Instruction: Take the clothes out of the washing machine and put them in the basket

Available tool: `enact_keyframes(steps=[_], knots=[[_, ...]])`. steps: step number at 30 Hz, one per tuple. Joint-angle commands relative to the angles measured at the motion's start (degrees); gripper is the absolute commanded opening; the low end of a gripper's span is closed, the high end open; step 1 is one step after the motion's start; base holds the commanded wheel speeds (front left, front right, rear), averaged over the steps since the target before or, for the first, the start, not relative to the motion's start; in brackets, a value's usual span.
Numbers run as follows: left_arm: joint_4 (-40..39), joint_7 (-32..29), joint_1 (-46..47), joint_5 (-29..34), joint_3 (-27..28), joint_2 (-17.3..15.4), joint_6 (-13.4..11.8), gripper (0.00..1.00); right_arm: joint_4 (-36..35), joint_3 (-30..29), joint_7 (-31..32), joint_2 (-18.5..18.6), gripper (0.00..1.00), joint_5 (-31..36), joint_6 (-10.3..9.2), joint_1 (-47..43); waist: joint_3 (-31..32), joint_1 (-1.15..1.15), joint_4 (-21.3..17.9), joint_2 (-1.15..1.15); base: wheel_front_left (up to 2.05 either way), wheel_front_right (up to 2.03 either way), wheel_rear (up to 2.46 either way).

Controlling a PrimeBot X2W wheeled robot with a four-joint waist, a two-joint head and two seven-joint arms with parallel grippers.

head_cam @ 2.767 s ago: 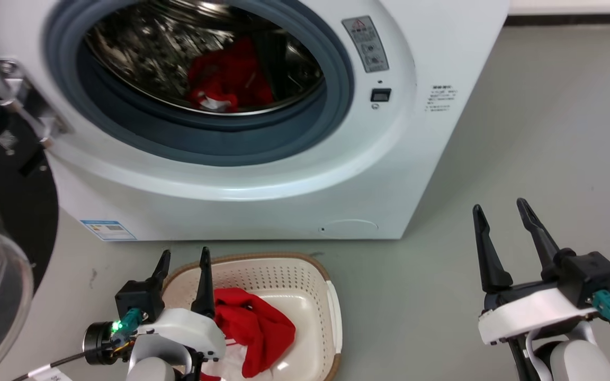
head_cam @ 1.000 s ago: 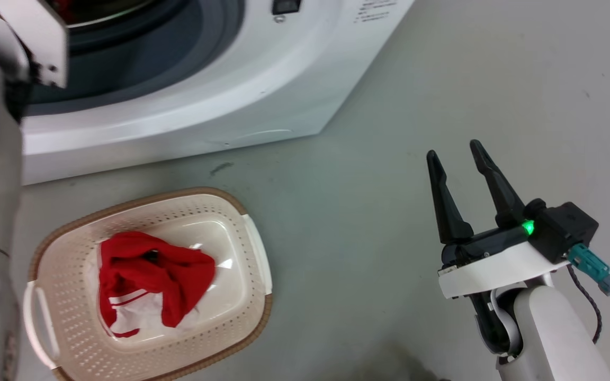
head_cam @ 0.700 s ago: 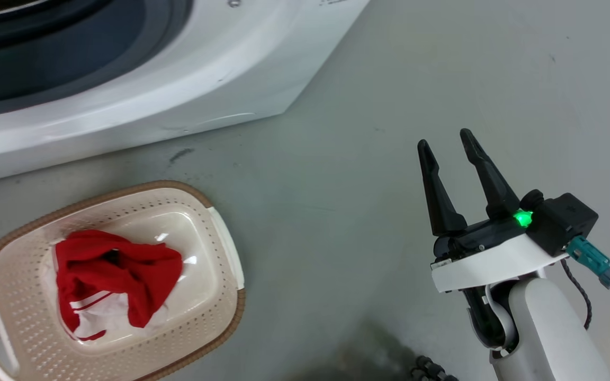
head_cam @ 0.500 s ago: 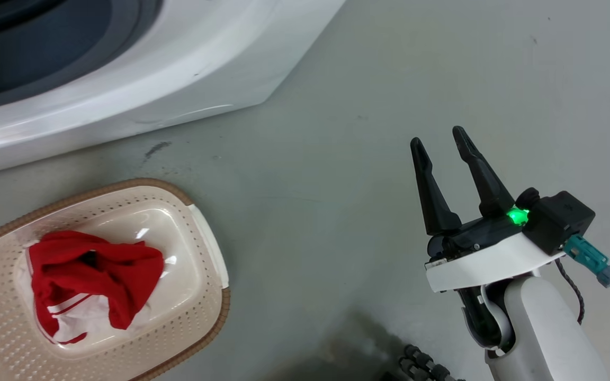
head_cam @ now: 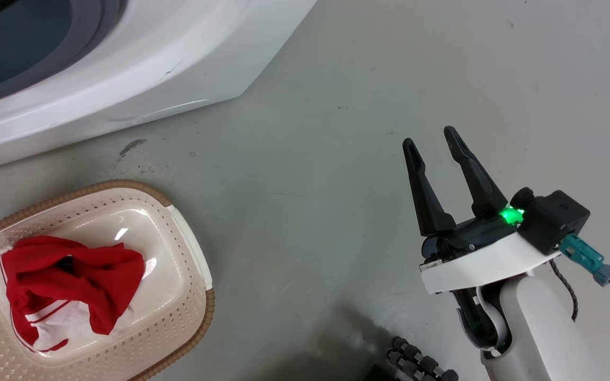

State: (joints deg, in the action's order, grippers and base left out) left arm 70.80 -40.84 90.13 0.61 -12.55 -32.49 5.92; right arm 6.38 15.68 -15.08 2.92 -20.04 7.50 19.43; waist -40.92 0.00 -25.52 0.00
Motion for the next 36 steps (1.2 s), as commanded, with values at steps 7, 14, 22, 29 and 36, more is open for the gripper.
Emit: enact_keyframes(steps=[7, 14, 22, 29, 36], knots=[[-4.3, 5.8, -3.9, -0.5, -0.4, -0.8, -2.4, 0.00, 0.4, -0.3, -0.1, -0.1, 1.00, 0.2, -0.02, 0.7, 1.5, 0.00, 0.4, 0.00, 0.00, 0.00, 0.00], [-10.3, 20.4, -9.6, -2.4, 0.7, 0.1, -4.7, 0.00, 1.0, -1.1, -0.1, -0.1, 1.00, 1.0, -0.03, 0.2, 4.4, 0.00, 1.3, 0.00, 0.00, 0.00, 0.00], [-10.0, 36.8, -19.5, -7.0, 3.3, 2.3, -4.7, 0.00, 2.4, -2.6, -0.1, -0.1, 1.00, 3.0, -0.03, -1.3, 10.1, 0.00, 2.6, 0.00, 0.00, 0.00, 0.00], [-6.3, 47.4, -27.3, -10.4, 4.8, 5.8, -4.5, 0.00, 3.8, -4.5, -0.1, -0.1, 1.00, 4.6, -0.03, -3.6, 16.1, 0.00, 4.4, 0.00, 0.00, 0.00, 0.00], [-4.1, 54.5, -34.1, -13.9, 6.5, 9.9, -2.9, 0.00, 5.0, -7.0, -0.1, -0.1, 1.00, 6.6, -0.03, -6.6, 22.2, 0.00, 7.1, 0.00, 0.00, 0.00, 0.00]])
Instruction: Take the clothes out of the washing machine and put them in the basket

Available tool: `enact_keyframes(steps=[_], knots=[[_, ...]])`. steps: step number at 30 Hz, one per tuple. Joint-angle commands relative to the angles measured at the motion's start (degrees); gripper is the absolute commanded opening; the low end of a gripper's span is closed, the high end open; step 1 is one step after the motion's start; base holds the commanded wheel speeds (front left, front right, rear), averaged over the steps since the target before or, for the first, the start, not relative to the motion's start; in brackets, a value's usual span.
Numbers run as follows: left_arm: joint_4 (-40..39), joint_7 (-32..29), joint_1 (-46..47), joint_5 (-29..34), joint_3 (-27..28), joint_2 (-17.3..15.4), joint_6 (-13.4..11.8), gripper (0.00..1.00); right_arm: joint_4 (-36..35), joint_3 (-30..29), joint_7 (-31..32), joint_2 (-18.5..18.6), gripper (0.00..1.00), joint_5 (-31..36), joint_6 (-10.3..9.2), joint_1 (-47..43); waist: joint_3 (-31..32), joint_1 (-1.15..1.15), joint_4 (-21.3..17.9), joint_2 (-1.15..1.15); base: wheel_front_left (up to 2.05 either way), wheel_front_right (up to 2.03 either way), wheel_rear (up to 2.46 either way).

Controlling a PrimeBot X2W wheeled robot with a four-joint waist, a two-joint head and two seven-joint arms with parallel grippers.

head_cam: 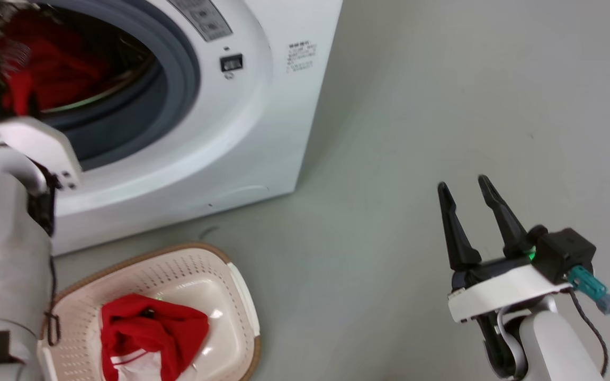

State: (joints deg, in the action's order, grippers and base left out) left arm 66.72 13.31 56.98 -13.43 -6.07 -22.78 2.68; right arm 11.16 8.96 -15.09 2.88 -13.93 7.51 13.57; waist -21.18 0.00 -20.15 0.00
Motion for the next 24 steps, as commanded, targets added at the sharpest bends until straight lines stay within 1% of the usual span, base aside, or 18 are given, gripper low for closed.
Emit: enact_keyframes(steps=[1, 2, 3, 6, 13, 17, 21, 24], knots=[[-0.2, 0.9, -1.9, -0.5, 0.3, 0.9, 0.6, 0.00, 0.4, -0.6, -0.1, 0.0, 1.00, 0.8, -0.04, -1.2, 3.4, 0.00, 2.1, 0.00, 0.00, 0.00, 0.00], [-0.5, 1.3, -2.8, -1.1, 0.7, 1.3, 0.8, 0.00, 0.6, -1.0, -0.1, 0.0, 1.00, 1.1, -0.03, -1.6, 4.4, 0.00, 2.5, 0.00, 0.00, 0.00, 0.00], [-2.4, 1.9, -5.9, -2.7, 2.1, 2.8, 1.4, 0.00, 0.8, -1.9, 0.0, 0.0, 1.00, 2.1, -0.04, -3.0, 6.9, 0.00, 3.9, 0.00, 0.00, 0.00, 0.00], [-8.2, 2.0, -9.8, -3.2, 3.1, 4.4, 1.6, 0.00, 0.2, -2.8, 0.7, 0.0, 1.00, 3.0, -0.03, -4.3, 9.2, 0.00, 5.3, 0.00, 0.00, 0.00, 0.00], [-23.4, 1.9, -19.1, -3.0, 6.1, 7.6, 1.8, 0.00, -2.0, -4.9, 2.5, 0.0, 1.00, 3.5, -0.04, -6.5, 12.7, 0.00, 7.5, 0.00, 0.00, 0.00, 0.00], [-33.4, 1.9, -24.7, -2.1, 7.0, 9.5, 2.2, 0.00, -3.3, -6.1, 3.4, 0.0, 1.00, 3.9, -0.04, -7.7, 13.9, 0.00, 8.8, 0.00, 0.00, 0.00, 0.00], [-45.3, 1.9, -31.3, -1.2, 7.2, 12.2, 1.0, 0.00, -4.4, -6.7, 4.3, 0.0, 1.00, 4.1, -0.03, -9.2, 14.9, 0.00, 9.9, 0.00, 0.00, 0.00, 0.00], [-54.2, 1.9, -36.0, -0.4, 6.1, 13.8, 0.4, 0.00, -5.3, -7.2, 4.9, 0.0, 1.00, 4.2, -0.04, -9.9, 14.8, 0.00, 10.8, 0.00, 0.00, 0.00, 0.00]])
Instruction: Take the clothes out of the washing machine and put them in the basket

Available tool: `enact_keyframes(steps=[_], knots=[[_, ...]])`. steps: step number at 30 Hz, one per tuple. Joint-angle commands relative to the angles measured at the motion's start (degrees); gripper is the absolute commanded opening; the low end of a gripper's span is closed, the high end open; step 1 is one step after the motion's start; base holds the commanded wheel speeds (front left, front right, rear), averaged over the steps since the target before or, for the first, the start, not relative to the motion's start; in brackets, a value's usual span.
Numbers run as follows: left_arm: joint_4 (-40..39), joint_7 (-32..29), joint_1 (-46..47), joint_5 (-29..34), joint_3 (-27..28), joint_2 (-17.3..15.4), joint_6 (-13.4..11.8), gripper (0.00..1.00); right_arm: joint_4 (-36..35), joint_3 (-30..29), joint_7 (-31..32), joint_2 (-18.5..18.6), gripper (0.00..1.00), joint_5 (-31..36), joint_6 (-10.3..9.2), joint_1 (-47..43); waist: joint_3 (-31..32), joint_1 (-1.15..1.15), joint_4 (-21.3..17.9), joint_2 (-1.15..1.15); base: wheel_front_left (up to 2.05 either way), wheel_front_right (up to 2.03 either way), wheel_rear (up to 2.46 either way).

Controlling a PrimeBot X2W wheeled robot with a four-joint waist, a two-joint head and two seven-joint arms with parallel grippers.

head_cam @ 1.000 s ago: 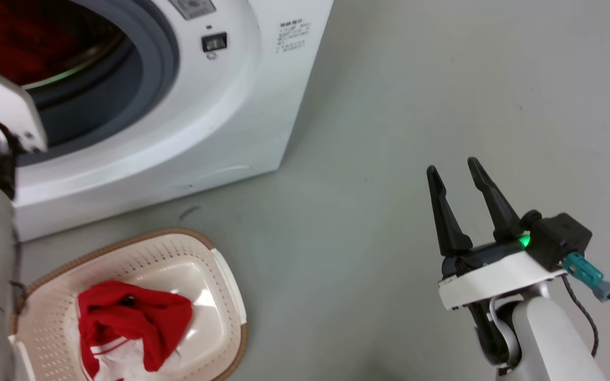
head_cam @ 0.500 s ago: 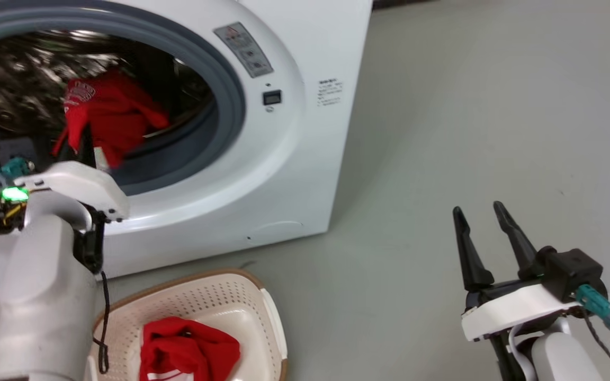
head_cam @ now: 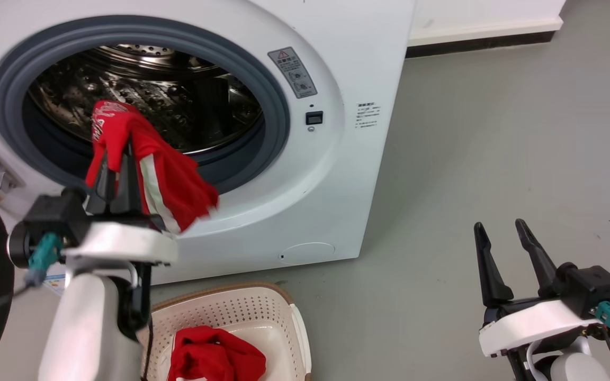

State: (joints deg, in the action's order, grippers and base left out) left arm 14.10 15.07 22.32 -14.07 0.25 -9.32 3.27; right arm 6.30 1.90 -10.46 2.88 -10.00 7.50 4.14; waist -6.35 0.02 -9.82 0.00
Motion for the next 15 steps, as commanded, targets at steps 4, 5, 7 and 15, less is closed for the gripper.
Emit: enact_keyframes(steps=[4, 5, 7, 15], knots=[[-12.7, -1.4, -6.6, 1.0, -1.4, 0.6, -1.0, 0.00, -1.6, -0.5, 0.8, 0.0, 1.00, 0.4, -0.03, -1.0, -0.4, -0.02, 1.0, 0.00, 0.00, 0.00, 0.00], [-15.2, -2.0, -7.9, 1.2, -1.8, 0.7, -1.2, 0.00, -1.8, -0.5, 0.8, 0.0, 1.00, 0.5, -0.02, -1.0, -0.5, -0.02, 1.1, 0.00, 0.00, 0.00, 0.00], [-19.6, -3.7, -10.7, 1.6, -2.7, 1.0, -1.7, 0.00, -2.2, -0.7, 1.0, 0.0, 1.00, 0.5, -0.02, -1.1, -0.6, -0.02, 1.4, 0.00, 0.00, 0.00, 0.00], [-22.6, -7.5, -21.0, -0.2, -7.4, 3.6, -2.1, 0.00, -3.6, -1.0, 1.5, 0.0, 1.00, 0.5, -0.02, -0.3, -3.4, -0.02, 2.1, 0.00, 0.00, 0.00, 0.00]])
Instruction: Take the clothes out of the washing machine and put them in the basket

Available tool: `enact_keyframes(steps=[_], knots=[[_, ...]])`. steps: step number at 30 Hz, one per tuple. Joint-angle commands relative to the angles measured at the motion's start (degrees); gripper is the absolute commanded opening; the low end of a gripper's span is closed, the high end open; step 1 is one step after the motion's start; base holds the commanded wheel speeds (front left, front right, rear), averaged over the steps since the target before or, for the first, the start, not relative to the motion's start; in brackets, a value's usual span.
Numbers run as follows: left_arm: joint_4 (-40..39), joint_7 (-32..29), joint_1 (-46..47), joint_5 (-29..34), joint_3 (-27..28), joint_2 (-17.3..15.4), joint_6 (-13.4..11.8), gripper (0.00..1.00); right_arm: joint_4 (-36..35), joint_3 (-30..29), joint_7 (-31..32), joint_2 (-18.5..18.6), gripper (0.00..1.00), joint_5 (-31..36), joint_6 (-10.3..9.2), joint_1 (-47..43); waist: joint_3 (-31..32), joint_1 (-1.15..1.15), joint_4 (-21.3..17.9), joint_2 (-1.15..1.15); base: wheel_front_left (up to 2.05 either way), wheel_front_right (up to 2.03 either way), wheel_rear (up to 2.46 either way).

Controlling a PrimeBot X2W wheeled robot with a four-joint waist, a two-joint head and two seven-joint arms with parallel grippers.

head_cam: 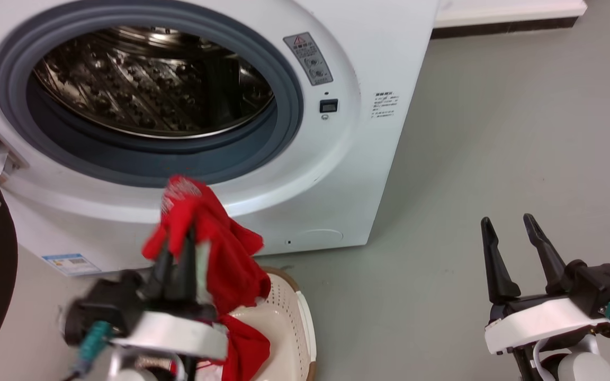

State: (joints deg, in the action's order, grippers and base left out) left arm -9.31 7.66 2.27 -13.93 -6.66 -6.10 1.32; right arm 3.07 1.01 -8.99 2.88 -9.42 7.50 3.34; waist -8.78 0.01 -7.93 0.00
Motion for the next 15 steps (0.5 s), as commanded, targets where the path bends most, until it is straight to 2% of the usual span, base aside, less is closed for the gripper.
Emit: enact_keyframes(steps=[1, 3, 8, 15], knots=[[1.9, 0.0, -1.8, -0.6, -1.1, 0.6, -0.2, 0.00, -0.5, 0.0, 0.1, 0.0, 1.00, -0.1, -0.02, 0.7, -1.4, -0.01, 0.3, 0.00, 0.00, 0.00, 0.00], [4.8, 0.5, -3.1, -1.2, -2.1, 1.1, -0.3, 0.00, -0.6, 0.0, 0.1, 0.0, 1.00, 0.0, -0.02, 1.1, -2.5, -0.01, 0.6, 0.00, 0.00, 0.00, 0.00], [12.1, 1.3, -3.0, -2.5, -4.8, 1.9, 1.4, 0.00, -0.8, 0.3, 0.2, 0.0, 1.00, 0.3, -0.02, 1.8, -4.9, -0.01, 1.4, 0.00, 0.00, 0.00, 0.00], [29.2, 3.2, 3.2, -2.3, -7.4, 1.6, 3.8, 0.00, -1.3, 1.9, -0.1, 0.0, 1.00, 0.2, -0.03, 4.5, -10.2, -0.01, 1.5, 0.00, 0.00, 0.00, 0.00]])
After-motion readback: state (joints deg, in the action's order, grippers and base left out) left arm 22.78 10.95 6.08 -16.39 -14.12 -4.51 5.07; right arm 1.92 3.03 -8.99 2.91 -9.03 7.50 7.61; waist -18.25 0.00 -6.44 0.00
